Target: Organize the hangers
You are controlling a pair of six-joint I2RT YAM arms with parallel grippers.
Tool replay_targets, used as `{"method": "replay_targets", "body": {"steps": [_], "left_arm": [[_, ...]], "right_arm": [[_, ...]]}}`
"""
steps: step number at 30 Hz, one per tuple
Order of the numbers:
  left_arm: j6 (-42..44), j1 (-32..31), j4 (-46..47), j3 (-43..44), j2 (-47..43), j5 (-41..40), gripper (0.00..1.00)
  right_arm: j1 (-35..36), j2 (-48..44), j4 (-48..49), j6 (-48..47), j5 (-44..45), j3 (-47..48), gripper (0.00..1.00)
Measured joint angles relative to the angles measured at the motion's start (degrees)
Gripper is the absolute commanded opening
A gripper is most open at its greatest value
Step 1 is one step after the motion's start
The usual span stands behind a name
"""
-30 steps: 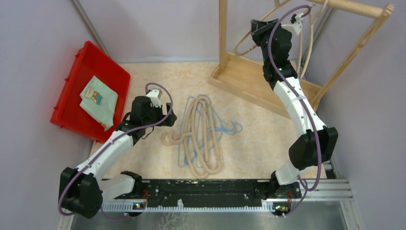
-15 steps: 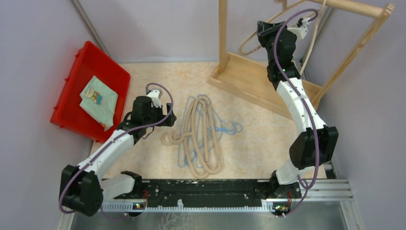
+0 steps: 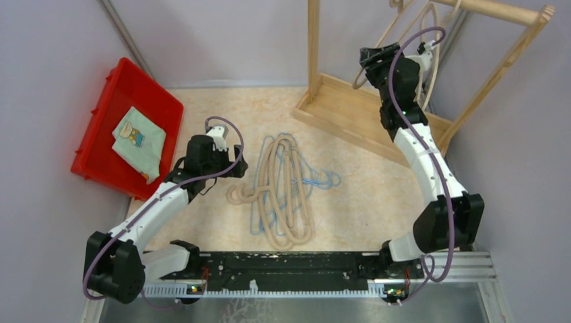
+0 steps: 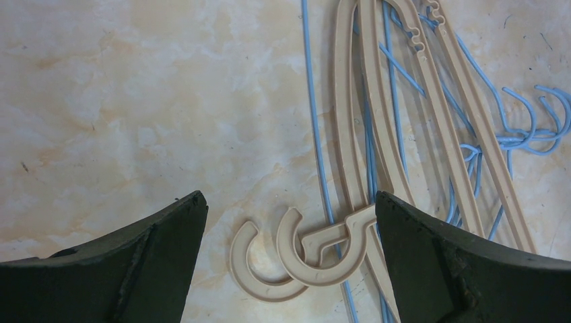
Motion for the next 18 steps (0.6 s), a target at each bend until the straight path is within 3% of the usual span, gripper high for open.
{"method": "replay_targets", "body": {"steps": [9, 18], "left_arm": [[0.0, 0.0, 0.0, 0.0, 0.0, 0.1, 1.00], [-0.3, 0.0, 0.1, 0.0, 0.0, 1.3, 1.00]], "right_arm": [[6.4, -12.9, -8.6, -7.6, -0.2, -5.9, 0.57], [14.6, -24.4, -23.7, -14.6, 3.0, -19.7, 0.57]]}}
